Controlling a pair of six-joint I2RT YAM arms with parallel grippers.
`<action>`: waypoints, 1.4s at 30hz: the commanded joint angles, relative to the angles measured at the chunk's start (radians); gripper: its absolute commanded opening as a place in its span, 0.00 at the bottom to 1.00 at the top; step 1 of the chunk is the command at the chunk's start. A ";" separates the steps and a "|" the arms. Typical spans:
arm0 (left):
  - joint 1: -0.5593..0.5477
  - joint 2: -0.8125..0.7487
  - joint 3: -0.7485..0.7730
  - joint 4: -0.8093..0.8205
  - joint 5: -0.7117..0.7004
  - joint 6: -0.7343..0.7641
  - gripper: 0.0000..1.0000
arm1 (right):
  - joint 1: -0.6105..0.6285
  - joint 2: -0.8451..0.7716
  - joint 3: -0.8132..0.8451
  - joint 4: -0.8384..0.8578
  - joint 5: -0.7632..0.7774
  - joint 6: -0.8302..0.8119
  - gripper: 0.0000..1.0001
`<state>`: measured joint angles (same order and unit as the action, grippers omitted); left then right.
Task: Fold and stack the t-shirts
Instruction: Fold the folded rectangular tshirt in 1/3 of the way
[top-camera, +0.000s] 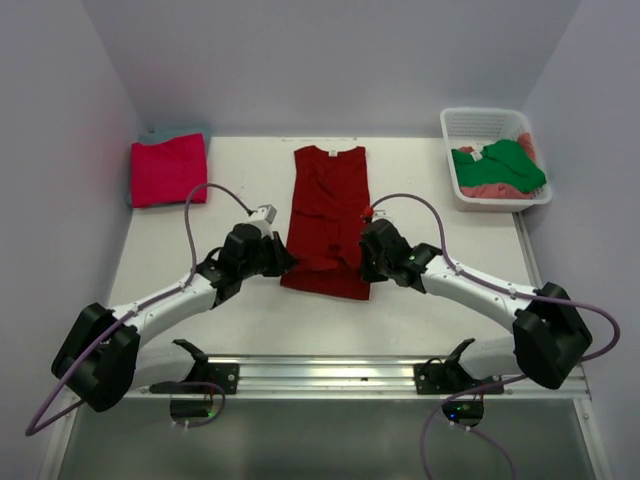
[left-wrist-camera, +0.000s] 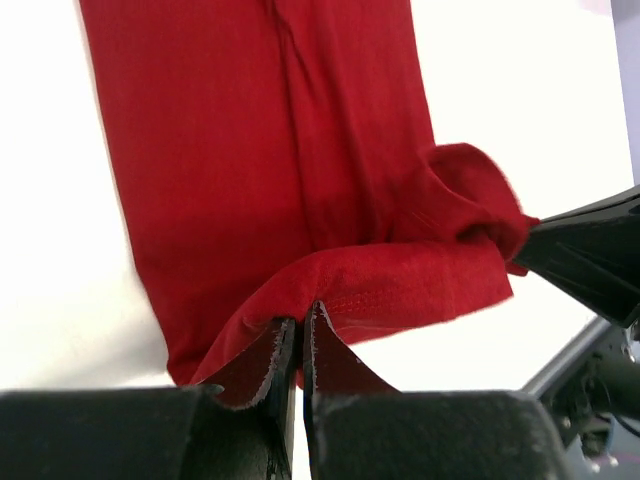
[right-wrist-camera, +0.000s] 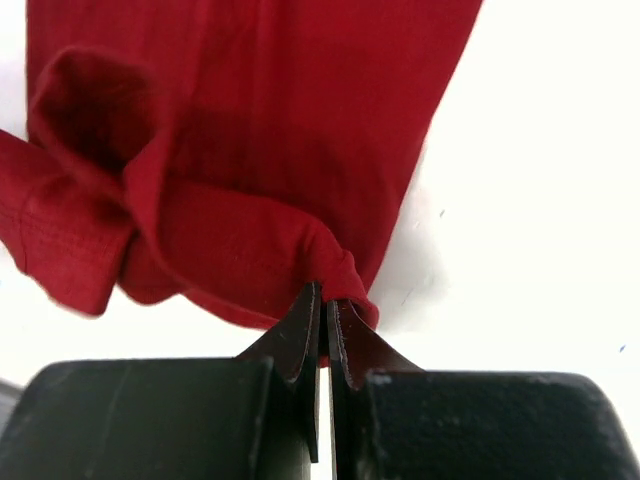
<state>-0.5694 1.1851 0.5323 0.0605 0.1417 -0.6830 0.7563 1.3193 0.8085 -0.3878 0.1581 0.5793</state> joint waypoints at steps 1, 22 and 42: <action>0.016 0.057 0.084 0.119 -0.063 0.060 0.00 | -0.049 0.044 0.070 0.066 0.055 -0.077 0.00; 0.203 0.522 0.428 0.251 0.062 0.112 0.00 | -0.236 0.438 0.561 0.083 -0.054 -0.226 0.00; 0.295 0.518 0.534 0.311 0.009 0.096 1.00 | -0.270 0.640 0.809 -0.039 0.448 -0.127 0.51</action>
<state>-0.2752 1.8050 1.0901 0.2813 0.1711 -0.5980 0.4896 2.0533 1.6550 -0.4744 0.5198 0.4370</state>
